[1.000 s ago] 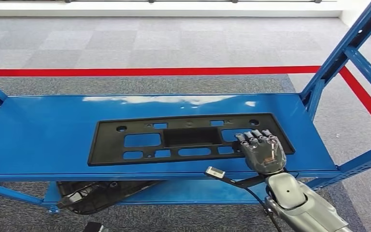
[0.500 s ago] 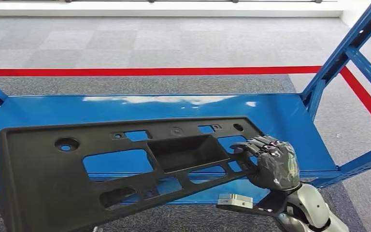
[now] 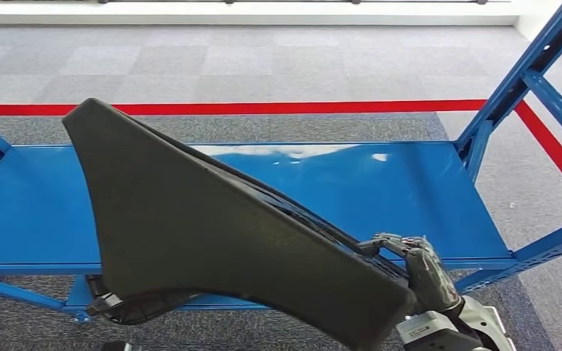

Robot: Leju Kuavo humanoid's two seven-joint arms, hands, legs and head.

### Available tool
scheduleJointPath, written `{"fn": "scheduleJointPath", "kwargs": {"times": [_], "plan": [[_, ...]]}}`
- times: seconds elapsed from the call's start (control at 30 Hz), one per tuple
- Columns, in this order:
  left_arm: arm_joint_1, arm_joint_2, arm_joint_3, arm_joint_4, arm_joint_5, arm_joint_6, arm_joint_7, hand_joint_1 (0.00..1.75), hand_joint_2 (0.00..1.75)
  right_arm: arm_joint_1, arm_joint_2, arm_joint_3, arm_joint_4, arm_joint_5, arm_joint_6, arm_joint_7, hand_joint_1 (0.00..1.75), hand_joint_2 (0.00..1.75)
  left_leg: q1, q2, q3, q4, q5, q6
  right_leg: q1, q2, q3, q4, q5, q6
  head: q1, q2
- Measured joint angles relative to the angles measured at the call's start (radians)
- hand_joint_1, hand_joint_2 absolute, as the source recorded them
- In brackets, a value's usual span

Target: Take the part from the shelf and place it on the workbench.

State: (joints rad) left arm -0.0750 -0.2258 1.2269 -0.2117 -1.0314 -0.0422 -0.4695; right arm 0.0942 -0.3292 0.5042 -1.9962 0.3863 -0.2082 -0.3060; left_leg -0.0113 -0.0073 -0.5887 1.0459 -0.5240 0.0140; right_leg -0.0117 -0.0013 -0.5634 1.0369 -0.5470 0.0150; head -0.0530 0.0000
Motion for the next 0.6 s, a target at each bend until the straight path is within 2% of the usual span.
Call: {"fn": "scheduleJointPath", "kwargs": {"times": [0.17,0.27,0.33,0.37,0.4,0.43,0.5,0.53,0.57,0.6], "plan": [[0.0,0.001,0.01,0.0,0.005,0.004,-0.005,0.0,1.75,0.008,0.0,-0.007,-0.003,-0.03,0.052,0.005,1.75,1.75,-0.001,0.0,0.0,0.001,-0.001,0.002,-0.002,0.0,0.0,-0.001,0.001,0.001,0.0,0.0],[0.001,0.003,0.013,0.0,0.005,0.006,-0.005,0.0,1.75,0.009,0.0,-0.009,-0.003,-0.041,0.069,0.006,1.75,1.75,-0.005,0.0,0.0,0.005,-0.004,0.013,-0.007,-0.001,0.002,-0.004,0.003,0.009,0.0,0.0],[0.0,0.004,0.015,0.0,0.004,0.007,-0.003,0.0,1.75,0.009,0.0,-0.01,-0.003,-0.062,0.093,0.006,1.75,1.75,-0.004,0.001,0.004,-0.004,0.005,0.022,-0.008,-0.001,0.004,-0.004,0.004,0.015,0.0,0.0],[0.0,0.004,0.016,0.0,0.003,0.008,-0.001,0.0,1.75,0.009,0.0,-0.01,-0.002,-0.081,0.113,0.005,1.75,1.75,-0.002,0.002,0.007,-0.014,0.012,0.028,-0.008,0.0,0.003,0.002,-0.004,0.017,0.0,0.0],[-0.001,0.004,0.016,0.0,0.002,0.009,0.001,0.0,1.75,0.008,0.0,-0.01,0.0,-0.105,0.133,0.002,1.75,1.75,0.001,0.004,0.01,-0.024,0.019,0.034,-0.007,0.001,-0.004,0.023,-0.025,0.018,0.0,0.0],[-0.002,0.005,0.016,0.0,0.001,0.01,0.004,0.0,1.75,0.008,0.0,-0.01,0.004,-0.129,0.152,0.0,1.75,1.75,0.004,0.006,0.012,-0.032,0.025,0.038,-0.007,0.002,-0.019,0.064,-0.057,0.018,0.0,0.0],[-0.001,0.005,0.017,0.0,-0.001,0.01,0.008,0.0,1.75,0.009,0.001,-0.01,0.014,-0.159,0.175,-0.005,1.75,1.75,0.004,0.008,0.009,-0.034,0.029,0.04,-0.008,0.002,-0.063,0.183,-0.126,0.02,0.0,0.0],[0.0,0.005,0.017,0.0,-0.002,0.01,0.009,0.0,1.75,0.01,0.001,-0.01,0.02,-0.164,0.179,-0.005,1.75,1.75,0.004,0.008,0.008,-0.034,0.03,0.038,-0.009,0.002,-0.079,0.229,-0.144,0.024,0.0,0.0],[0.0,0.005,0.017,0.0,-0.002,0.01,0.01,0.0,1.75,0.011,0.001,-0.01,0.025,-0.166,0.183,-0.006,1.75,1.75,0.005,0.008,0.007,-0.033,0.031,0.036,-0.01,0.001,-0.079,0.244,-0.141,0.027,0.0,0.0],[0.0,0.005,0.018,0.0,-0.003,0.01,0.01,0.0,1.75,0.011,0.002,-0.01,0.029,-0.171,0.188,-0.006,1.75,1.75,0.007,0.008,0.005,-0.032,0.032,0.033,-0.012,0.001,-0.061,0.219,-0.118,0.032,0.0,0.0]]}}
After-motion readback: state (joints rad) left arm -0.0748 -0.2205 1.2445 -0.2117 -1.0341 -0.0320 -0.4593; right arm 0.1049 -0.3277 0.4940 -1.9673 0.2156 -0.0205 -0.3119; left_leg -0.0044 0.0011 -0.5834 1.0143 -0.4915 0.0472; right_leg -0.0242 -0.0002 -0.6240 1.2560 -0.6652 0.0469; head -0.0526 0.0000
